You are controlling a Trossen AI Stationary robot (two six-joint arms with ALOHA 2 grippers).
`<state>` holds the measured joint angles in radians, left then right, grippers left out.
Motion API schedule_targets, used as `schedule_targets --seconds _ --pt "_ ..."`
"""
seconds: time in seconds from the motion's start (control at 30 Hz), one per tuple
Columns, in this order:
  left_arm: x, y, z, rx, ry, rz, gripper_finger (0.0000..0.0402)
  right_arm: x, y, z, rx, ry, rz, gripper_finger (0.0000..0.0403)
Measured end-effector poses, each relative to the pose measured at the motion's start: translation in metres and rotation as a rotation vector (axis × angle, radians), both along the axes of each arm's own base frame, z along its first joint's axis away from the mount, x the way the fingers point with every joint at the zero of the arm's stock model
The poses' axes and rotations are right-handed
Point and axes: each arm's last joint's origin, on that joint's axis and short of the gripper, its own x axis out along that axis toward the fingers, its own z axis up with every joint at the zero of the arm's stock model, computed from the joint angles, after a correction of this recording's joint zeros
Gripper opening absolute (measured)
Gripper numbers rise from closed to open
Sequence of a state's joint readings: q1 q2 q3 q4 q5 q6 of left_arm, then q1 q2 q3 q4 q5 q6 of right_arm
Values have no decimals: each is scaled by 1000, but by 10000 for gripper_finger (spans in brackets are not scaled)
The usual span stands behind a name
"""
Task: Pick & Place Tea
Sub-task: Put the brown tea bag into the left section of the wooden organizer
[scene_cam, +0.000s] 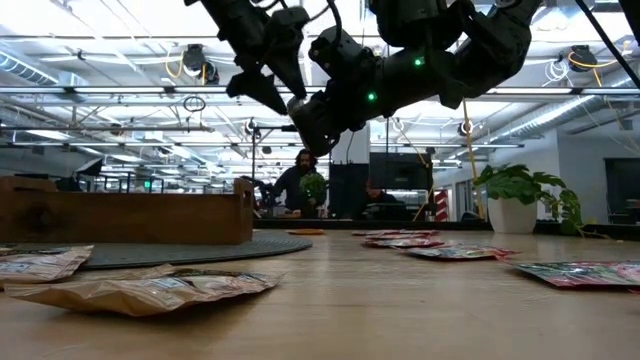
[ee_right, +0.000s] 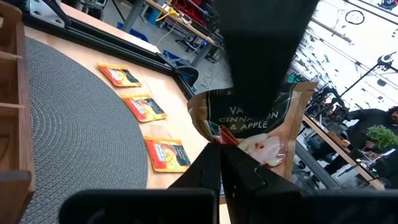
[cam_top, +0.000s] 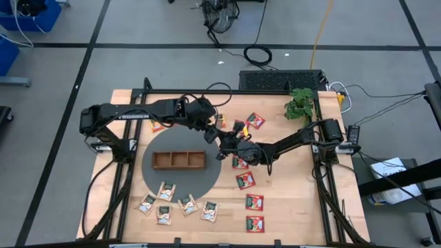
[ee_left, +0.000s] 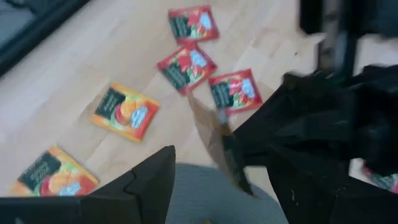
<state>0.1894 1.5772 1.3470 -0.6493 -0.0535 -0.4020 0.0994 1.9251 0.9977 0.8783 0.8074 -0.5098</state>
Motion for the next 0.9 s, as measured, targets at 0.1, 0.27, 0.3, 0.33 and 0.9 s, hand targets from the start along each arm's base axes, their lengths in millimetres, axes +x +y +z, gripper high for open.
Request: schedule_targets --seconds 0.1,0.27,0.3,0.33,0.9 --pt "-3 0 3 14 0 -2 250 0 0 0 0 0 0 0" --pt "-3 0 3 5 -7 -12 235 0 0 0 1 -2 -1 0" --pt "-1 0 2 2 -7 -12 230 0 0 0 1 -1 -1 0" --pt "0 0 1 1 -6 -12 224 0 0 0 1 -1 -1 0" --pt "3 1 -2 1 -14 -6 136 0 0 0 1 -2 0 0"
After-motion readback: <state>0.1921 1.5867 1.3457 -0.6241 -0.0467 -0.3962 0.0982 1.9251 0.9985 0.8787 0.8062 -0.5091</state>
